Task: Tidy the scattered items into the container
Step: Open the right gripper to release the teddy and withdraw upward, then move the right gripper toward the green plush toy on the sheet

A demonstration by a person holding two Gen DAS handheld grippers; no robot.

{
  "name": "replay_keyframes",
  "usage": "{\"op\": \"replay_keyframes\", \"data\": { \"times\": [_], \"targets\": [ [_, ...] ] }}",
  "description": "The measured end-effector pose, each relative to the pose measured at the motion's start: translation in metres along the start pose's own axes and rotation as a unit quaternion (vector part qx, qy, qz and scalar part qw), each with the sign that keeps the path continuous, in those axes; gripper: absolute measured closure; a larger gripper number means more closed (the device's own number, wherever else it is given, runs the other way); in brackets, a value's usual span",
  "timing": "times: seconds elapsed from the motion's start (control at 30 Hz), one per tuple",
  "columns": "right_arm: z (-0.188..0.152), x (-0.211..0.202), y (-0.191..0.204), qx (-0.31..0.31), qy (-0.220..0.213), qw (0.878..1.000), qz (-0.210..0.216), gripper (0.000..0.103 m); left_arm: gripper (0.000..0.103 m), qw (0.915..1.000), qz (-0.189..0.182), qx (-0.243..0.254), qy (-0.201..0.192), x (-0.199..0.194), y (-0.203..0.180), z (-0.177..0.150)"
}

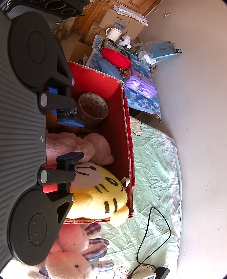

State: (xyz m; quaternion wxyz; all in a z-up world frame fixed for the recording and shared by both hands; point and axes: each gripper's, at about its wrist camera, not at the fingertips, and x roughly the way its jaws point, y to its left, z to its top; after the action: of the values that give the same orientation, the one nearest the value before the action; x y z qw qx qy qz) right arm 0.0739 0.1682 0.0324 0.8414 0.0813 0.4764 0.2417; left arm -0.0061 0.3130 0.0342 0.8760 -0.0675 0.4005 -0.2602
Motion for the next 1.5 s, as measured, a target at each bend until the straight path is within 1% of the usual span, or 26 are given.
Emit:
{"op": "replay_keyframes", "data": {
  "times": [0.1, 0.13, 0.17, 0.2, 0.23, 0.3, 0.33, 0.37, 0.4, 0.47, 0.5, 0.6, 0.77, 0.87, 1.0, 1.13, 1.3, 1.5],
  "targets": [
    [-0.003, -0.003, 0.000, -0.002, -0.007, 1.000, -0.009, 0.068, 0.004, 0.9997, 0.020, -0.010, -0.004, -0.005, 0.005, 0.001],
    [-0.005, -0.004, 0.000, -0.002, -0.009, 1.000, -0.010, 0.068, 0.004, 0.9995, 0.028, -0.014, -0.004, 0.008, 0.008, 0.003],
    [-0.006, -0.005, -0.001, 0.000, -0.010, 1.000, -0.011, 0.068, 0.004, 0.9991, 0.039, -0.017, -0.004, 0.007, 0.008, 0.003],
    [-0.007, -0.006, -0.002, 0.002, -0.012, 1.000, -0.011, 0.068, 0.004, 0.9985, 0.051, -0.018, -0.003, 0.010, -0.002, 0.006],
    [-0.009, -0.008, -0.003, 0.004, -0.014, 1.000, -0.010, 0.068, 0.004, 0.9977, 0.065, -0.019, 0.000, 0.030, 0.001, 0.007],
    [-0.012, -0.011, -0.006, 0.008, -0.018, 1.000, -0.009, 0.068, 0.004, 0.9954, 0.093, -0.019, 0.007, 0.039, 0.007, 0.005],
    [-0.013, -0.013, -0.007, 0.008, -0.021, 1.000, -0.008, 0.068, 0.004, 0.9939, 0.108, -0.019, 0.009, 0.047, 0.016, 0.002],
    [-0.015, -0.015, -0.008, 0.008, -0.024, 1.000, -0.008, 0.068, 0.004, 0.9925, 0.120, -0.019, 0.010, 0.048, 0.016, 0.001],
    [-0.017, -0.016, -0.008, 0.007, -0.027, 1.000, -0.009, 0.068, 0.004, 0.9911, 0.131, -0.020, 0.013, 0.034, 0.009, 0.003],
    [-0.019, -0.019, -0.010, 0.004, -0.028, 1.000, -0.006, 0.068, 0.004, 0.9876, 0.155, -0.022, 0.018, 0.035, 0.009, 0.003],
    [-0.021, -0.020, -0.011, 0.002, -0.028, 1.000, -0.003, 0.068, 0.004, 0.9853, 0.168, -0.023, 0.022, 0.029, 0.004, 0.003],
    [-0.024, -0.023, -0.017, 0.001, -0.028, 1.000, 0.001, 0.068, 0.004, 0.9799, 0.195, -0.026, 0.032, 0.027, -0.008, 0.001],
    [-0.027, -0.025, -0.027, 0.006, -0.022, 1.000, 0.011, 0.068, 0.005, 0.9745, 0.217, -0.040, 0.040, 0.034, -0.014, 0.002],
    [-0.027, -0.027, -0.031, 0.004, -0.021, 1.000, 0.015, 0.068, 0.006, 0.9714, 0.230, -0.042, 0.039, 0.038, -0.013, 0.006],
    [-0.029, -0.032, -0.035, 0.007, -0.024, 1.000, 0.017, 0.068, 0.006, 0.9662, 0.249, -0.049, 0.049, 0.044, -0.008, 0.011],
    [-0.031, -0.043, -0.034, 0.007, -0.037, 0.999, 0.013, 0.068, 0.006, 0.9593, 0.275, -0.041, 0.051, 0.043, -0.018, 0.016],
    [-0.038, -0.057, -0.030, 0.010, -0.065, 0.998, -0.002, 0.068, 0.004, 0.9554, 0.290, -0.028, 0.048, 0.040, -0.030, 0.023],
    [-0.047, -0.063, -0.034, 0.025, -0.085, 0.996, -0.022, 0.068, 0.004, 0.9529, 0.298, -0.010, 0.053, 0.044, -0.039, 0.025]
  ]
}}
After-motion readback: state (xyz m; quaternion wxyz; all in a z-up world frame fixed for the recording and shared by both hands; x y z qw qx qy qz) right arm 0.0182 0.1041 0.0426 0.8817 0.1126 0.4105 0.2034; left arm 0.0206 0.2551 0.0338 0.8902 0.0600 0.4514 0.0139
